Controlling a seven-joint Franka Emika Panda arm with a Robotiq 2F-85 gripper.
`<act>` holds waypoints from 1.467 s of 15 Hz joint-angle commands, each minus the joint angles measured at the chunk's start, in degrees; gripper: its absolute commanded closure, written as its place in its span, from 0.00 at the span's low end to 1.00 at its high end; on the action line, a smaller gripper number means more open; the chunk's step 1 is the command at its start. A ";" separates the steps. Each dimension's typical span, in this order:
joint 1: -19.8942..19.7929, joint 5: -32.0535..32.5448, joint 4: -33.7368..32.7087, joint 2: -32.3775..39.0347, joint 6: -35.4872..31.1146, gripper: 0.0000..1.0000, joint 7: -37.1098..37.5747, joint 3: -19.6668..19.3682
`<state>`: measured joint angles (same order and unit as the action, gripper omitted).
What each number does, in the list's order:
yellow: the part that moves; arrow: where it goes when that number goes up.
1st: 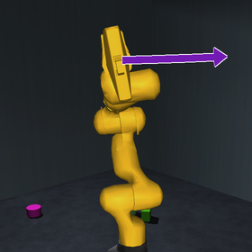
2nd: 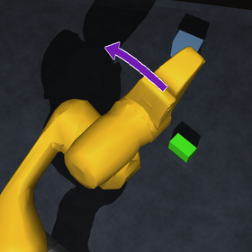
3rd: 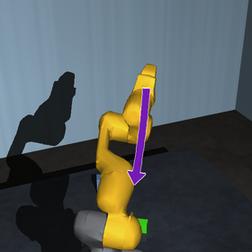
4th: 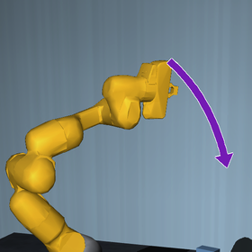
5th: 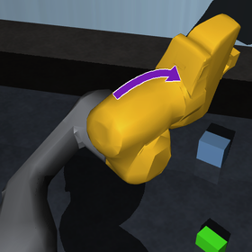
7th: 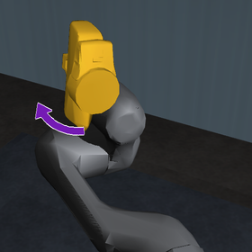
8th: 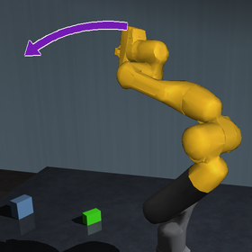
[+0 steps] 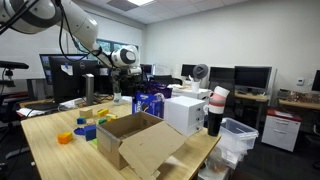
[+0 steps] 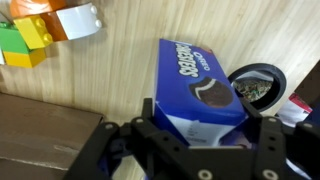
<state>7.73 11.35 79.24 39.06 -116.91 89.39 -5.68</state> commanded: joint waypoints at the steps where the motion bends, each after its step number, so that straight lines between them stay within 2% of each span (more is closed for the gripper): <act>1: -0.51 -1.89 -0.41 -0.38 1.65 0.49 -2.63 0.61; 4: -0.36 -1.91 0.34 -1.42 1.92 0.57 -2.22 0.55; 10: 0.89 -0.29 2.91 -5.43 1.69 0.90 -0.71 -0.23; 12: 1.30 0.09 3.67 -6.82 1.75 0.94 -0.29 -0.31; 14: 1.97 0.86 4.73 -8.58 1.99 0.96 0.28 -0.44; 17: 3.02 2.49 6.75 -11.45 2.49 0.94 1.08 -0.54; 18: 3.37 3.09 7.63 -12.50 2.60 0.89 1.51 -0.60; 19: 3.68 3.74 8.46 -13.51 2.74 0.77 1.86 -0.62; 20: 3.89 4.45 9.49 -14.62 2.78 0.77 2.28 -0.61; 21: 4.02 5.07 10.28 -15.59 3.06 0.72 2.82 -0.57; 22: 4.13 5.73 11.35 -16.70 3.28 0.82 3.40 -0.53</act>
<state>10.96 14.64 84.63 28.07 -114.21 90.44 -5.88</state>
